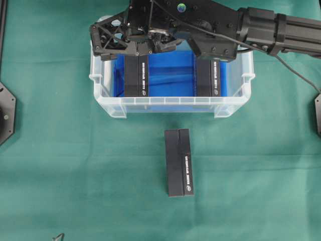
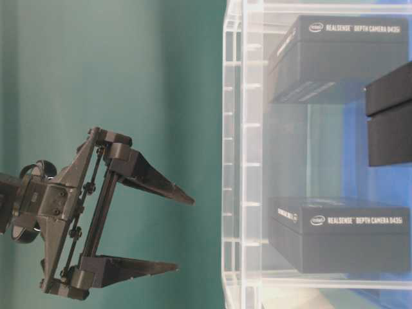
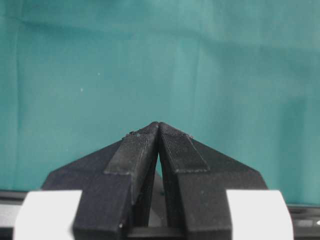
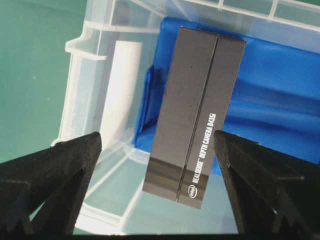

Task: Take the box out of the case with the right arm.
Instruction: 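Lower the right gripper around the left box and close it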

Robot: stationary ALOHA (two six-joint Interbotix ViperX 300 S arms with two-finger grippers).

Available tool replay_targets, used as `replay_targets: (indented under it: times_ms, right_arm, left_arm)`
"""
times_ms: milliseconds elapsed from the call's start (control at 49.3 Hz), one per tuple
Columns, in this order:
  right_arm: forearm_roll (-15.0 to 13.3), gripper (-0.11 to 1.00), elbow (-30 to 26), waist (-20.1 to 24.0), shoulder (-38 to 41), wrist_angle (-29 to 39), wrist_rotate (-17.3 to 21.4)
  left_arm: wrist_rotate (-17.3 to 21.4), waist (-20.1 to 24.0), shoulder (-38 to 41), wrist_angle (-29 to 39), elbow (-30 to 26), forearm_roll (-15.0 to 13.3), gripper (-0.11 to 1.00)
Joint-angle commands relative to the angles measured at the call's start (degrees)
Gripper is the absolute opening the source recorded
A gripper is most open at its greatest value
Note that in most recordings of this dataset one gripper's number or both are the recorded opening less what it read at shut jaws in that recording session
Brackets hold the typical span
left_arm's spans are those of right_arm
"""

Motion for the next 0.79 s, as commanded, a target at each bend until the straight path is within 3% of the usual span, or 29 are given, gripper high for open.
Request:
replay_targets:
  times_ms: [0,771]
  right_arm:
    - [-0.2,0.96,-1.3,-0.2,-1.1,-0.3,0.1]
    - [-0.2,0.96,-1.3,-0.1,0.6,-0.3,0.2]
  left_arm:
    - [-0.1,-0.1,0.2,-0.3,-0.6,0.1,0.02]
    - [0.0,-0.2,0.2,-0.2,-0.6,0.2,0.02]
